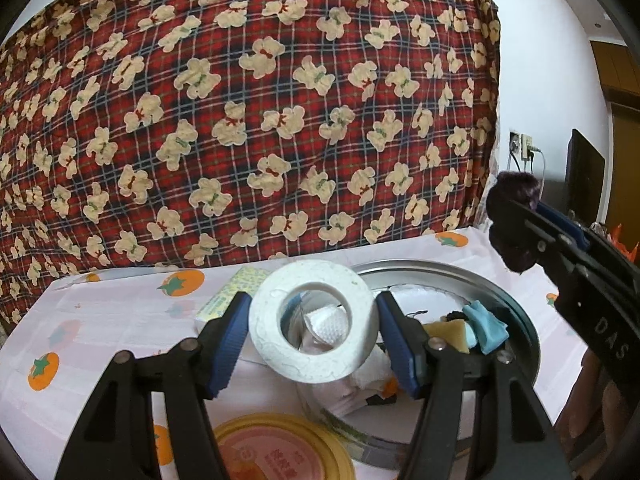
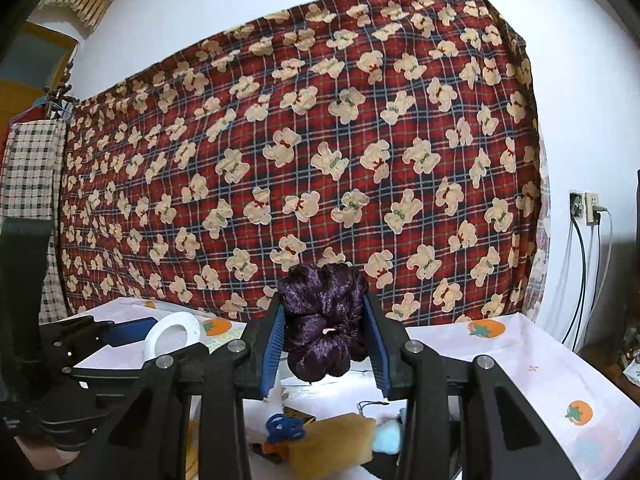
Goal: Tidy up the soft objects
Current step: 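Lower the tape roll and scrunchie into the tin and open both tools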
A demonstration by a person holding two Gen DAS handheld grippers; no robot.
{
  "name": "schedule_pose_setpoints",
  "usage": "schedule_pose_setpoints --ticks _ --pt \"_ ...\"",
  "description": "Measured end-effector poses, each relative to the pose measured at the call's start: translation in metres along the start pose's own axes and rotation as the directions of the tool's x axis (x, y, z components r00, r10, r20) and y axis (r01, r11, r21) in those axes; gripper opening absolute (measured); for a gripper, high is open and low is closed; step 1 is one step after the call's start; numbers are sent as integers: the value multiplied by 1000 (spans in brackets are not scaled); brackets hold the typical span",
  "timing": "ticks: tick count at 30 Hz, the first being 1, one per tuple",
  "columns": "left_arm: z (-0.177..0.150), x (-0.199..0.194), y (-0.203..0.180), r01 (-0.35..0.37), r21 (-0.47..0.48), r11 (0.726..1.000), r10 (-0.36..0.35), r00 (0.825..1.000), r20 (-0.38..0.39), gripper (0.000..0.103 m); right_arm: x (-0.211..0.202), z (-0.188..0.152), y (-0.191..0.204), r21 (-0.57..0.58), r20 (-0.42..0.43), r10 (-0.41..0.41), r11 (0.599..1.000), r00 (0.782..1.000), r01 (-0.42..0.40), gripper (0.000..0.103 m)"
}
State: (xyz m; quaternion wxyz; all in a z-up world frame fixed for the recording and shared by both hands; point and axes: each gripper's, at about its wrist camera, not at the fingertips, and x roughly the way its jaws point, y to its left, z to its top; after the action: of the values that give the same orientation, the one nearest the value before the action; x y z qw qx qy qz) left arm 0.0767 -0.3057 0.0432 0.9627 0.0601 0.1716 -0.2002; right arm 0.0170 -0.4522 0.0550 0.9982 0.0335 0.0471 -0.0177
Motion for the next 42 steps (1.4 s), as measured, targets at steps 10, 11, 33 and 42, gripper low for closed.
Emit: schedule_pose_setpoints --ticks 10,11,33,42 --pt "11 16 -1 11 1 1000 -11 999 -42 64 28 8 -18 28 -101 1 1000 995 1 40" --pt "11 17 -1 12 3 1000 -11 999 -44 64 30 8 -20 29 -108 2 1000 994 2 40" --pt "15 56 -14 70 9 998 -67 976 -207 64 80 2 -47 48 -349 -5 999 937 23 40" --pt "7 68 -20 93 10 996 -87 961 -263 64 97 -14 -54 38 -464 -26 998 886 49 40"
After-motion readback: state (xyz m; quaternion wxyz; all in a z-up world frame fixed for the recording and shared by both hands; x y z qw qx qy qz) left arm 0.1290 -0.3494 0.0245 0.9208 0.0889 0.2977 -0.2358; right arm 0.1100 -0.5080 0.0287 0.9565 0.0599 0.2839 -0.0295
